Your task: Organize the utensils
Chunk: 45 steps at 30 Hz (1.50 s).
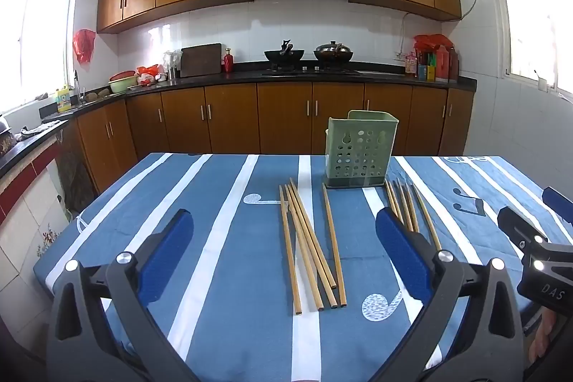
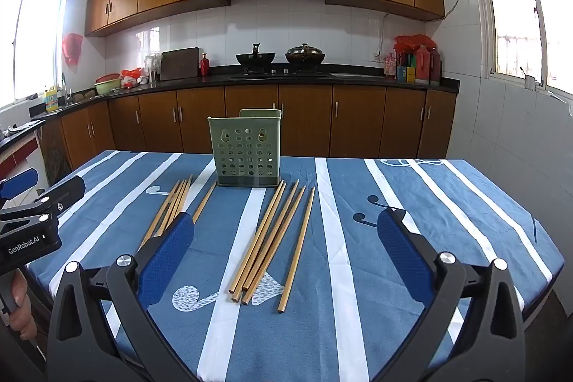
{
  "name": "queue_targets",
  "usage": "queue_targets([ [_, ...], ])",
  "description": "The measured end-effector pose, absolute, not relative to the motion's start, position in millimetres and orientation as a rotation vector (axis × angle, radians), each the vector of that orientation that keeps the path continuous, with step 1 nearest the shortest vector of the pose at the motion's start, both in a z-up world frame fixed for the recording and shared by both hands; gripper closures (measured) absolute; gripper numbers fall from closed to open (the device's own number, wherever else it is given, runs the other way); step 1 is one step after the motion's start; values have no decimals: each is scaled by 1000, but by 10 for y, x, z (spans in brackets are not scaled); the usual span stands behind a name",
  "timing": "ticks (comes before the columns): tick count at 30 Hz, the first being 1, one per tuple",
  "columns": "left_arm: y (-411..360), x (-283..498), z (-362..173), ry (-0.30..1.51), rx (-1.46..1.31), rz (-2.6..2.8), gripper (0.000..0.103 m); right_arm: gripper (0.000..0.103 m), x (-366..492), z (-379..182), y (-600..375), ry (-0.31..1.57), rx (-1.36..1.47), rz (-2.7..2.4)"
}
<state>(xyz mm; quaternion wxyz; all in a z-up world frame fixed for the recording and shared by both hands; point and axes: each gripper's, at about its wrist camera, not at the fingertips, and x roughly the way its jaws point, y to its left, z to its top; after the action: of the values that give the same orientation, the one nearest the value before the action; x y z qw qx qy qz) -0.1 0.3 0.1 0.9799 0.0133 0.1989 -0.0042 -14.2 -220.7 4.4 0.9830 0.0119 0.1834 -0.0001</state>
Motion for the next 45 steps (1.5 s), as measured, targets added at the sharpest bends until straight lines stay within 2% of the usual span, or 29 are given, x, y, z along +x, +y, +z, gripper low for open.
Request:
queue_targets([
  [45,-2,3,-1,407,34,-7,4,2,-137,39,-2204,369,22,-1],
])
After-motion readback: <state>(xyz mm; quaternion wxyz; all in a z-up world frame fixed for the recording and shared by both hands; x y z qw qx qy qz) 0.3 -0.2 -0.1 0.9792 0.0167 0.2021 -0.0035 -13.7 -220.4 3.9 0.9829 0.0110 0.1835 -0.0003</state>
